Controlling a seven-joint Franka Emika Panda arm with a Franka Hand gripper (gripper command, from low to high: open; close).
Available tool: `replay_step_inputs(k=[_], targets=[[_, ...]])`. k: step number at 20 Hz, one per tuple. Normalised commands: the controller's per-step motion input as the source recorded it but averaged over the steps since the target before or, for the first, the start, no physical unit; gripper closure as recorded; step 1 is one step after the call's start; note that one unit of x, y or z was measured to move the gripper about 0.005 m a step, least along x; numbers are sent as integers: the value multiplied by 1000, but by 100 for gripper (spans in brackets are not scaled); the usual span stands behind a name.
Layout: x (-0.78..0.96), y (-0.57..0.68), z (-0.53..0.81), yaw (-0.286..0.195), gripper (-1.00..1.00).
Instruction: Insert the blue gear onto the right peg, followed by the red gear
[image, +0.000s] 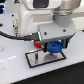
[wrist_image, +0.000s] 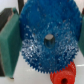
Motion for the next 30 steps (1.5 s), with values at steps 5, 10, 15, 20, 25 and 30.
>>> replay_step_inputs(k=[5,10,15,20,25,30], targets=[[78,-74,53,0,100],[327,-237,399,0,100],[250,-171,283,0,100],[266,-8,19,0,100],[305,28,-41,0,100],[95,-33,7,0,100]])
